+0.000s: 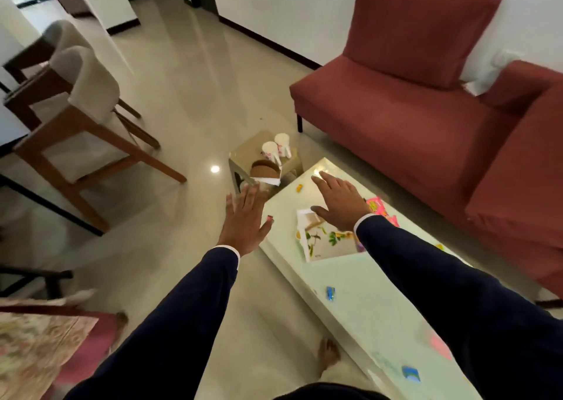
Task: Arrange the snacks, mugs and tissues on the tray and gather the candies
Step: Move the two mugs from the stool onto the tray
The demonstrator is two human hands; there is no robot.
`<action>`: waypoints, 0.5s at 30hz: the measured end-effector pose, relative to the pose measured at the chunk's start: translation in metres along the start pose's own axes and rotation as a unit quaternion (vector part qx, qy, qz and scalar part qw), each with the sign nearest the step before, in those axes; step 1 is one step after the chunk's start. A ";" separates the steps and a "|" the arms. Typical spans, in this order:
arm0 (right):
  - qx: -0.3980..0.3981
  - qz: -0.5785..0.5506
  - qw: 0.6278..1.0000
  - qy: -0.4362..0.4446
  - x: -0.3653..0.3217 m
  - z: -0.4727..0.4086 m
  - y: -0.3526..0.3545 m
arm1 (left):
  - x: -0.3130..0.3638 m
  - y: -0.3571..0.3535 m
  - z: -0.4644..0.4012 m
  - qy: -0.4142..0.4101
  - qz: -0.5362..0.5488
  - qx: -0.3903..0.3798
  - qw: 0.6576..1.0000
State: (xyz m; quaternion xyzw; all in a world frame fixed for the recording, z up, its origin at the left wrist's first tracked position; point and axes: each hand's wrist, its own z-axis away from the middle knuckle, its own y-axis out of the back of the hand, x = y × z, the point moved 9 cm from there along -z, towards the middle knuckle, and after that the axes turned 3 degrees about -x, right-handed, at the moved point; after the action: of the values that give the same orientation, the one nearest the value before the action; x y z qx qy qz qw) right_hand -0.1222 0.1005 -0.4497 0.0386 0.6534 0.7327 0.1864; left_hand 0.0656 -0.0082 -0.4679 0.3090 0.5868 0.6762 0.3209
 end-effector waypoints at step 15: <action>-0.053 0.018 0.998 -0.040 0.048 -0.300 -0.037 | -0.132 -0.049 -0.274 0.008 0.089 -0.058 0.994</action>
State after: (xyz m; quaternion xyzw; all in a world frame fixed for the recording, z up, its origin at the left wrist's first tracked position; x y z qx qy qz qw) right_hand -0.2489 -0.1640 -0.5377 0.0693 0.6047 0.7676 0.2011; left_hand -0.0694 -0.2715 -0.5546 0.3355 0.5195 0.7371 0.2726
